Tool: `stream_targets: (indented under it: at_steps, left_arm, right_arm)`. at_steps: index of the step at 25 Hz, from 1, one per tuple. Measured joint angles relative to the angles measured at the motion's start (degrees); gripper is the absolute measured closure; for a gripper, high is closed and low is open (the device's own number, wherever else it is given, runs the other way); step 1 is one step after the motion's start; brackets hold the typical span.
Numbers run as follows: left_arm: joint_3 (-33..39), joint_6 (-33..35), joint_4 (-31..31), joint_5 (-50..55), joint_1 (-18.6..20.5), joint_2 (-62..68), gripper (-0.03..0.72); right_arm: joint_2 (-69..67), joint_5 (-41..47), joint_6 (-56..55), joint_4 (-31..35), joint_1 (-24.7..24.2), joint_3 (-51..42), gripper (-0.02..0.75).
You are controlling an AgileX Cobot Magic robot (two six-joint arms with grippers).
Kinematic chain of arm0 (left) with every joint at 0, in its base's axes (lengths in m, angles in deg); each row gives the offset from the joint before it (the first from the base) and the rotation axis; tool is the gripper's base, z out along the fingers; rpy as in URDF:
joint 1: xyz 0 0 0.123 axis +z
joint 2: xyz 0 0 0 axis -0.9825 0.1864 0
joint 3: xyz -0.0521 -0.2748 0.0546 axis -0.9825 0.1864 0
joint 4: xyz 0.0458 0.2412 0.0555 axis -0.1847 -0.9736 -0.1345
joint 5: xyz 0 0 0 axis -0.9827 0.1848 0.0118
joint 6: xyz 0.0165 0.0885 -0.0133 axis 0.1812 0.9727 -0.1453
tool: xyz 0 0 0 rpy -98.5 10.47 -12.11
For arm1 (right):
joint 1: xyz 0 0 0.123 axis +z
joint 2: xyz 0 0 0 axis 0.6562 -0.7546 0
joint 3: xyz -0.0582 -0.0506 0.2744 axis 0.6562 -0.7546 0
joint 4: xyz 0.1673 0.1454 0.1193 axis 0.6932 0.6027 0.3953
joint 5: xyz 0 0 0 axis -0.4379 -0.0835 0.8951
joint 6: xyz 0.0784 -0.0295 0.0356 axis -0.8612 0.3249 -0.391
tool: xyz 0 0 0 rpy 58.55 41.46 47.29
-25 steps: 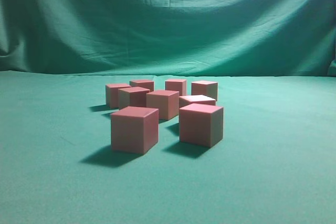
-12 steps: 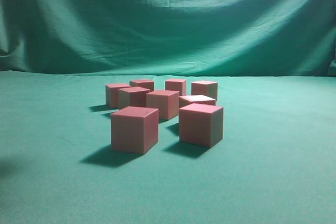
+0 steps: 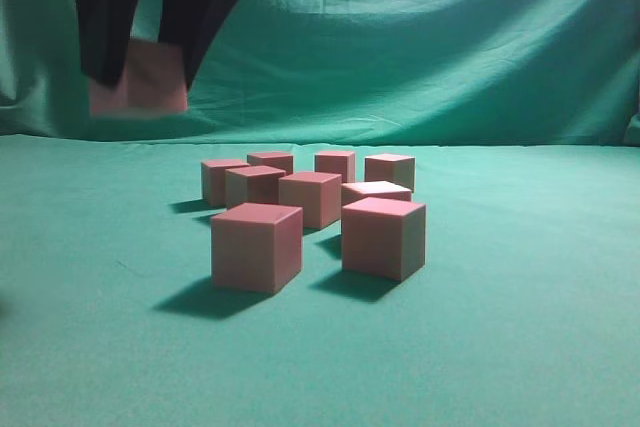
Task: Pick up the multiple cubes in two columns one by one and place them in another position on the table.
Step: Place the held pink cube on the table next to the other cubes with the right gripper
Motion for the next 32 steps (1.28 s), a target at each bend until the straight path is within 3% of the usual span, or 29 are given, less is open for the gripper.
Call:
stream_targets:
  at_steps: [12, 23, 32]
  left_arm:
    - [0.0, 0.0, 0.0, 0.0, 0.0, 0.0, 0.688]
    - [0.0, 0.0, 0.0, 0.0, 0.0, 0.0, 0.688]
    - [0.0, 0.0, 0.0, 0.0, 0.0, 0.0, 0.688]
  right_arm:
    - [-4.2, -6.8, -8.1, 0.3, 0.0, -1.3, 0.469]
    - [-3.6, -13.5, -9.4, -0.2, 0.0, -9.5, 0.469]
    - [-3.4, -16.7, -8.4, -0.4, 0.0, -9.7, 0.469]
